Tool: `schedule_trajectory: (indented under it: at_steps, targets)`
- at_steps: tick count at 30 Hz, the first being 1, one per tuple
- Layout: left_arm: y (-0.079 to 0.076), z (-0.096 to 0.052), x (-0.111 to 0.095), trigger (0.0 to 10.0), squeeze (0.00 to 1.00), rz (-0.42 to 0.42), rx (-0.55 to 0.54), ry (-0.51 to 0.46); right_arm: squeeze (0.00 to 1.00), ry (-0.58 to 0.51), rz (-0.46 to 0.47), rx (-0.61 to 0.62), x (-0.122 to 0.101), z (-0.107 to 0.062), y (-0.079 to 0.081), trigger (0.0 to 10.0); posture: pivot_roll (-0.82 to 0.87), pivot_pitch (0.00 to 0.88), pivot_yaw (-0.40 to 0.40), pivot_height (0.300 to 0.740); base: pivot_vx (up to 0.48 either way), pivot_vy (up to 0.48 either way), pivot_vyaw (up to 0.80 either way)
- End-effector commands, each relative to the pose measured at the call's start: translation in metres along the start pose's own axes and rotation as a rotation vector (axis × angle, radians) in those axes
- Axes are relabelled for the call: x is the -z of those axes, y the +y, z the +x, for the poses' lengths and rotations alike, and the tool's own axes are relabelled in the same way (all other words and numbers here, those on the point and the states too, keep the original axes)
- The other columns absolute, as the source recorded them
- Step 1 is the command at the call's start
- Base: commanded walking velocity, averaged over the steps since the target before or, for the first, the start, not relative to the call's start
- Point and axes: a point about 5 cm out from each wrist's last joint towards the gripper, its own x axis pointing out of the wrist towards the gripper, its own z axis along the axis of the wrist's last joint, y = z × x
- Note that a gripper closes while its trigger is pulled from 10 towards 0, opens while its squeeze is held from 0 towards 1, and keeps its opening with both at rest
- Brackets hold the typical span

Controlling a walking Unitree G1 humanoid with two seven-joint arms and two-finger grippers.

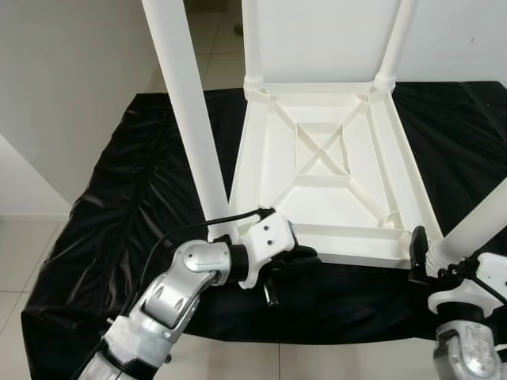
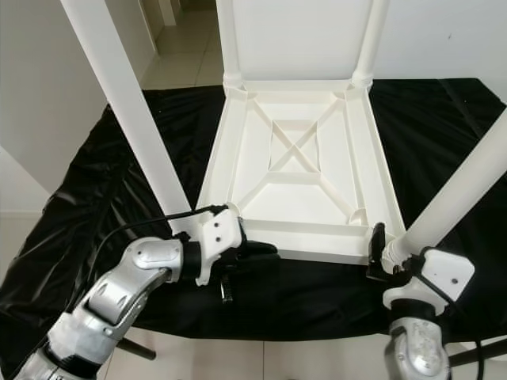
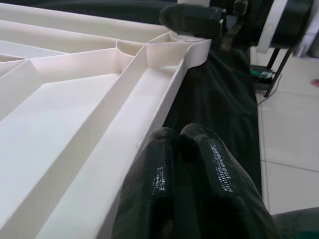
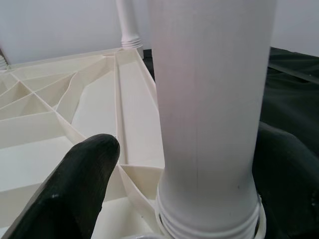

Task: Building children table

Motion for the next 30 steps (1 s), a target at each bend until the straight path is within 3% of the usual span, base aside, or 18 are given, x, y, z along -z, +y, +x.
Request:
schedule_trajectory:
  at_steps: [1, 4, 6, 13, 19, 21, 27, 28, 30]
  targets:
    - [0.007, -0.007, 0.001, 10.0, 0.0, -0.021, -0.166, 0.0, 0.0, -0.007, -0.009, 0.018, -0.001, -0.005, -0.001, 10.0, -0.1, 0.114, 0.09, 0.74, 0.0, 0.0, 0.0]
    - [0.007, -0.01, 0.001, 10.0, 0.0, -0.022, -0.184, 0.0, 0.0, -0.008, -0.01, 0.028, -0.002, -0.008, -0.001, 10.0, -0.1, 0.115, 0.094, 0.74, 0.0, 0.0, 0.0]
    - [0.008, -0.023, 0.005, 10.0, 0.0, -0.04, -0.263, 0.001, 0.0, 0.004, -0.036, 0.005, 0.0, -0.022, 0.004, 10.0, -0.09, 0.117, 0.095, 0.74, 0.0, 0.0, 0.0]
    - [0.002, -0.044, 0.008, 10.0, 0.0, -0.085, -0.347, 0.017, 0.0, 0.015, -0.043, -0.056, 0.001, -0.036, 0.016, 10.0, -0.08, 0.117, 0.097, 0.74, 0.0, 0.0, 0.0]
    - [-0.01, -0.068, 0.007, 10.0, 0.0, -0.129, -0.436, 0.033, 0.0, 0.009, -0.044, -0.094, 0.001, -0.037, 0.022, 10.0, -0.06, 0.115, 0.089, 0.74, 0.0, 0.0, 0.0]
    - [-0.01, -0.068, 0.007, 10.0, 0.0, -0.129, -0.436, 0.033, 0.0, 0.009, -0.044, -0.094, 0.001, -0.037, 0.022, 10.0, -0.06, 0.115, 0.089, 0.74, 0.0, 0.0, 0.0]
    - [-0.016, -0.086, 0.007, 10.0, 0.0, -0.135, -0.518, 0.06, 0.0, 0.015, -0.046, -0.127, 0.004, -0.034, 0.025, 10.0, -0.03, 0.117, 0.069, 0.74, 0.0, 0.0, 0.0]
    - [-0.018, -0.095, 0.008, 10.0, 0.0, -0.13, -0.566, 0.08, 0.0, 0.022, -0.041, -0.146, 0.007, -0.031, 0.027, 10.0, 0.0, 0.118, 0.048, 0.74, 0.0, 0.0, 0.0]
    - [-0.018, -0.095, 0.008, 10.0, 0.0, -0.13, -0.566, 0.08, 0.0, 0.022, -0.041, -0.146, 0.007, -0.031, 0.027, 10.0, 0.0, 0.118, 0.048, 0.74, 0.0, 0.0, 0.0]
